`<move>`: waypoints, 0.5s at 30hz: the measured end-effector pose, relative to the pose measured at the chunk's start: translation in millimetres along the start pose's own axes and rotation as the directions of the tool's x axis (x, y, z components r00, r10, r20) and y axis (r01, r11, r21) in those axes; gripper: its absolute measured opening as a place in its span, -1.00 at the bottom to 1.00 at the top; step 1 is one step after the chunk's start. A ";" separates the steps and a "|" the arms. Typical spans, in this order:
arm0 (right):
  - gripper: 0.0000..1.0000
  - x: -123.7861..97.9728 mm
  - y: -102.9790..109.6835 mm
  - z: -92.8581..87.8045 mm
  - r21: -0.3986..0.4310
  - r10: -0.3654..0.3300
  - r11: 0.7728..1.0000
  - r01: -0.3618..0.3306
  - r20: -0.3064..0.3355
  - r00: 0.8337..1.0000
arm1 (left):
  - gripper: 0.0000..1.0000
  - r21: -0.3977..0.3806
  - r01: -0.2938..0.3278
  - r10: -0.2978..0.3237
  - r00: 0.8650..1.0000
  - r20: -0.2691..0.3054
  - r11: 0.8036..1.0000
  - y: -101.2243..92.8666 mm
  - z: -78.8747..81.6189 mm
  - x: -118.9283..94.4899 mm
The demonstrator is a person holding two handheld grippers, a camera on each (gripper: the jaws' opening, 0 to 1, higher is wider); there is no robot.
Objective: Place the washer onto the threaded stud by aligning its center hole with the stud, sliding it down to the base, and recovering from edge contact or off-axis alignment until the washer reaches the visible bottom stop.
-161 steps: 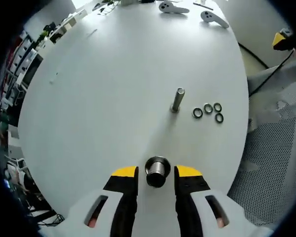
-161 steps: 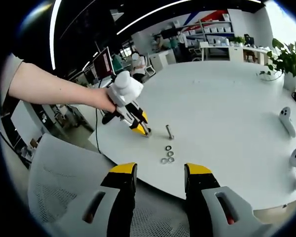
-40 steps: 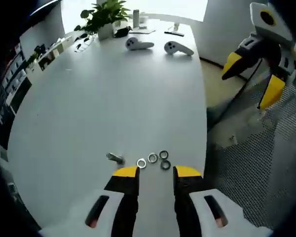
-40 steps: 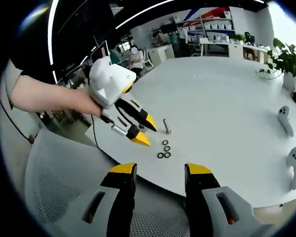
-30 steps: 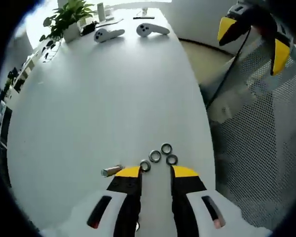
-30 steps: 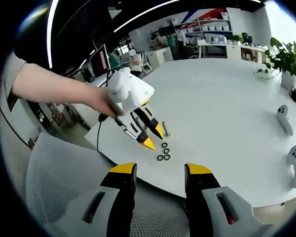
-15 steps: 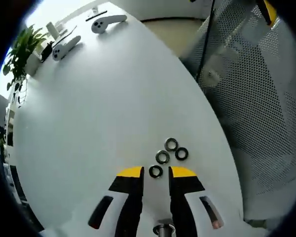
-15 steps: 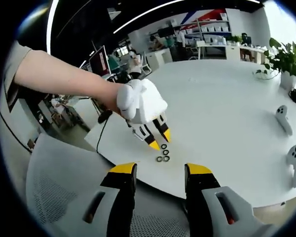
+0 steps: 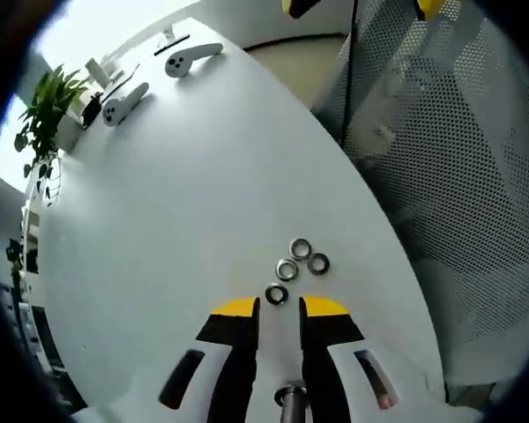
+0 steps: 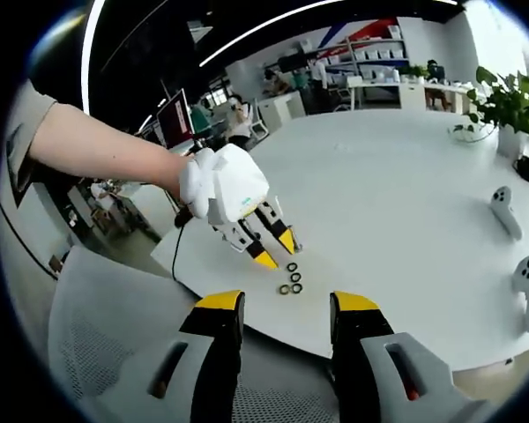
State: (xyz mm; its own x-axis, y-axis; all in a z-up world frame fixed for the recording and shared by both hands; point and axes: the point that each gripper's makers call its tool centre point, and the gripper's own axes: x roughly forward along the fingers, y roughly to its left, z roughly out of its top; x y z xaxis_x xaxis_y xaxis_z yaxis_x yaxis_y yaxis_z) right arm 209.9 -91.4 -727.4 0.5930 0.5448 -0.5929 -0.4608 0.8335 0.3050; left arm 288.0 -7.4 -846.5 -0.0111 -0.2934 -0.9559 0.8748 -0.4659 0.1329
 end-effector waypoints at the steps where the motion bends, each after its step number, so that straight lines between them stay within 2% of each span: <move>1: -0.18 0.1 0.1 0.0 0.000 0.001 1.000 -0.001 0.000 1.000 | -0.69 0.022 0.002 -0.001 1.000 -0.003 1.000 -0.4 0.0 0.9; 6: -0.18 -0.7 -1.5 0.5 0.007 -0.006 1.000 0.006 0.006 1.000 | -0.72 0.100 0.011 -0.009 1.000 -0.022 0.995 1.0 -3.0 8.8; 10: -0.18 -1.4 -2.5 1.9 0.013 -0.010 1.000 0.010 0.014 1.000 | -0.73 0.178 -0.009 0.008 1.000 0.005 0.984 6.0 7.5 7.0; 12: -0.18 -1.7 -2.3 3.2 0.016 -0.008 1.000 0.008 0.020 1.000 | -0.75 0.178 -0.007 0.006 1.000 0.009 0.984 6.9 9.6 6.6; 15: -0.18 -0.7 -1.0 4.8 0.014 -0.001 1.000 0.001 0.025 1.000 | -0.77 0.220 0.003 -0.001 1.000 -0.011 0.976 7.4 8.3 11.0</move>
State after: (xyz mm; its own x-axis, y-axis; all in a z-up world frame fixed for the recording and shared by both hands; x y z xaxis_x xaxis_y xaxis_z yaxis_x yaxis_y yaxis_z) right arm 213.1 -92.2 -723.7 0.6098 0.5460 -0.5745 -0.4512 0.8351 0.3146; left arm 290.3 -20.9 -853.9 -0.0067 -0.2837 -0.9589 0.7469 -0.6390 0.1839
